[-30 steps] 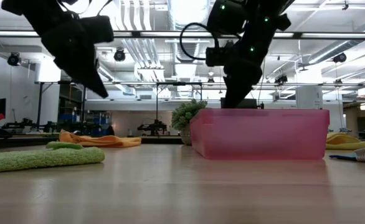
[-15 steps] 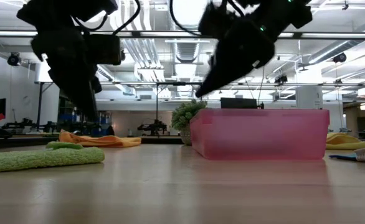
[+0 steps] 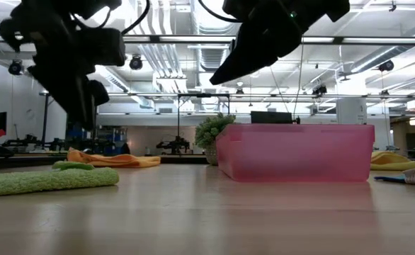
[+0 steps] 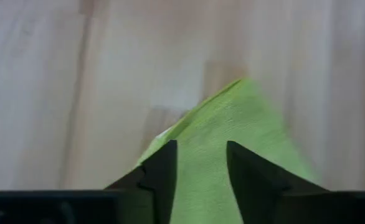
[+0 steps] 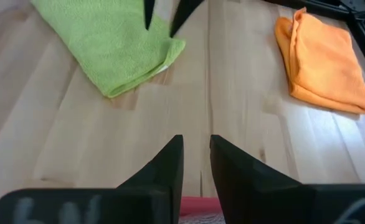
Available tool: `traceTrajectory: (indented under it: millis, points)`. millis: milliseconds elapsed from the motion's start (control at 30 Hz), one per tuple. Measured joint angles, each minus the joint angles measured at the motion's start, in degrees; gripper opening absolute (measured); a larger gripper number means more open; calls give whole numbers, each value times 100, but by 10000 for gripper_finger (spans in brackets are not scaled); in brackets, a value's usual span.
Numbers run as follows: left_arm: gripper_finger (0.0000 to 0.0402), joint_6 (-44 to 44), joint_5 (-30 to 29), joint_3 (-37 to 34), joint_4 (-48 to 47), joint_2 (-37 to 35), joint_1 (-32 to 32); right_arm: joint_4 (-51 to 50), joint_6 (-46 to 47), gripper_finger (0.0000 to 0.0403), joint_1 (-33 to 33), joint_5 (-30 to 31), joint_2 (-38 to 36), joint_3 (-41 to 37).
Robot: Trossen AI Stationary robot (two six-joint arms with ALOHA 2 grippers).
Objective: Fold microfiber towels
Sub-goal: Fold the green towel
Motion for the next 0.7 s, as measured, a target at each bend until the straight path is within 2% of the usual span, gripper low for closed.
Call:
traceTrajectory:
  millis: [133,267,500,700]
  points:
    - [166,601,-395,-297,8,27,-6,11,193,70,2,-2,4,-28]
    - [171,811,-845,-565,-8,135,-4,27,383,68,2,-4,8,-115]
    - [171,787,-861,-705,67,163,0,570,443,72,2,-9,9,-379]
    - [171,676,-826,-823,240,239,-6,614,570,73,2,-11,11,-483]
